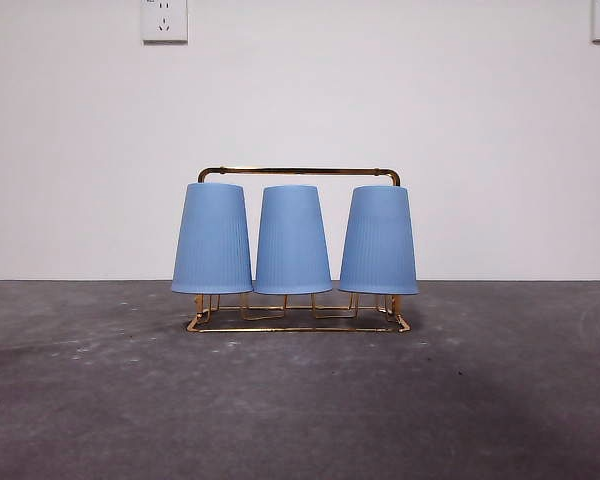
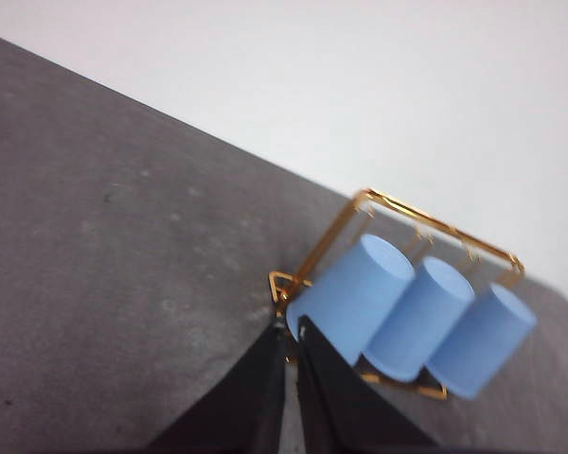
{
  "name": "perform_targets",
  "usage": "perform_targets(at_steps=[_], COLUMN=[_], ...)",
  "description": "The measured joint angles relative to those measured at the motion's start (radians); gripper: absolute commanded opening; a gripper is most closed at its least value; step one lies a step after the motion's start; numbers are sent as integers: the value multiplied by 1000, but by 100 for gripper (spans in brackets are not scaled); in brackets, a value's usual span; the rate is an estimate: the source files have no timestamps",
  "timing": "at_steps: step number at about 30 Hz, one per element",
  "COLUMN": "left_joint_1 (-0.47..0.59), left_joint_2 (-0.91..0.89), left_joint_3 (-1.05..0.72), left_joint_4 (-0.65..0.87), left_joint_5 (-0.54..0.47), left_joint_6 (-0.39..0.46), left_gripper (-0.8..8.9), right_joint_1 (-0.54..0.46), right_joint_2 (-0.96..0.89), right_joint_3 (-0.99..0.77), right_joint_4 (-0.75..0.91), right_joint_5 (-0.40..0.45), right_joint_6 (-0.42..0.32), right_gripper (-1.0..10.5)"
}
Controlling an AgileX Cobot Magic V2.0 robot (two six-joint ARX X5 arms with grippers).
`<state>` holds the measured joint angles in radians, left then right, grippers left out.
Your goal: The left arm pick up the left cup on cup holder and place it on desk, then the right arm insert the right cup into the first cup, and then the left arm insert the mid cup into the first cup
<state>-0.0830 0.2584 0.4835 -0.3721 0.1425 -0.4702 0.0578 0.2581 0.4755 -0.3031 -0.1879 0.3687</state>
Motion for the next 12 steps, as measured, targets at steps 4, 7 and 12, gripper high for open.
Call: perform_targets(at_steps=[4, 7, 12], left_joint_1=[0, 0, -2], left_joint_2=[121, 206, 333], left_joint_3=[135, 211, 309], left_joint_4=[-101, -179, -303], left_joint_5=[81, 152, 265], left_joint_6=[97, 173, 283], left_gripper=[14, 14, 14], right_joint_1=[0, 0, 2], right_joint_2=[145, 254, 403], right_joint_3=[148, 259, 402], right_joint_4=[-122, -229, -386], right_joint_5=[-101, -182, -277], right_joint_6=[-77, -145, -275], right_gripper=[6, 6, 6])
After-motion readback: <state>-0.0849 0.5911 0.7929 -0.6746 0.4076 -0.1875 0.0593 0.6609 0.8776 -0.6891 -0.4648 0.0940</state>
